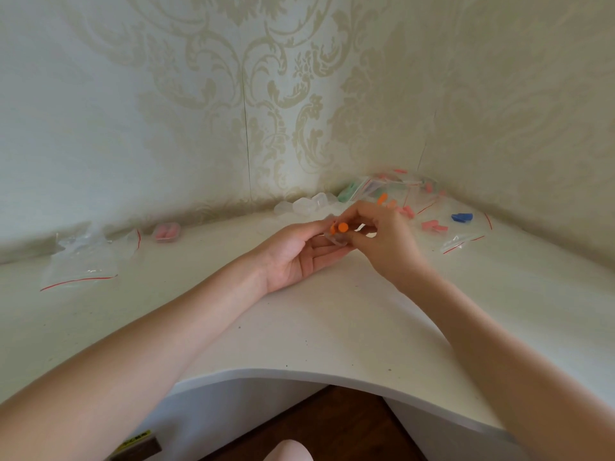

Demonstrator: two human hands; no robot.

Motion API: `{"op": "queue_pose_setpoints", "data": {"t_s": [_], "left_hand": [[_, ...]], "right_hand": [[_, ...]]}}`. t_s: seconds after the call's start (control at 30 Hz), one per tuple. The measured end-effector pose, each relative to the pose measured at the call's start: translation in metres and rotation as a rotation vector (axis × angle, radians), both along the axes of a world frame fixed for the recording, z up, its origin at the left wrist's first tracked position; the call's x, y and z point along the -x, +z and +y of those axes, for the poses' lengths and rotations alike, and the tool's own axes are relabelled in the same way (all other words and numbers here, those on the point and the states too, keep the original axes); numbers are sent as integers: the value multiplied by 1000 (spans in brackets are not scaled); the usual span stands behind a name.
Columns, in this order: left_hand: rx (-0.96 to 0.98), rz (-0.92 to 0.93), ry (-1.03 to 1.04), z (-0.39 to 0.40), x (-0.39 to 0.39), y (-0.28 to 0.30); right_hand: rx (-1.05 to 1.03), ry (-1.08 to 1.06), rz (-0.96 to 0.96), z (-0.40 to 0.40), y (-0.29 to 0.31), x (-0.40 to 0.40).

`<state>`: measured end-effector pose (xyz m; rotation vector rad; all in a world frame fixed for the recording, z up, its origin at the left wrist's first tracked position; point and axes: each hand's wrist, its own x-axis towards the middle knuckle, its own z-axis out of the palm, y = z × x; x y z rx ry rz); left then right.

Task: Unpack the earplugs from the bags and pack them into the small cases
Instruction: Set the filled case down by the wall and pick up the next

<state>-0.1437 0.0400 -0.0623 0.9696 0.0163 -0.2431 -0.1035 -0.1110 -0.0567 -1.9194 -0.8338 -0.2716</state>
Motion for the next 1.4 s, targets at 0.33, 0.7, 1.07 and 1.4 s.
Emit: {"op": "queue_pose_setpoints", "data": {"t_s": [0.33, 0.7, 1.07, 1.4], "left_hand": [[-23, 18, 56, -1, 0, 0], [-27, 26, 83, -3, 1, 3], [-42, 4, 37, -2, 4, 3], [-4, 52, 74, 2, -1, 1]], "right_hand": [[-144, -72, 114, 2, 1, -4], [-10, -142, -26, 0, -2, -4], [-101, -220, 90, 3, -3, -5], [-152, -43, 195, 4, 3, 1]]}}
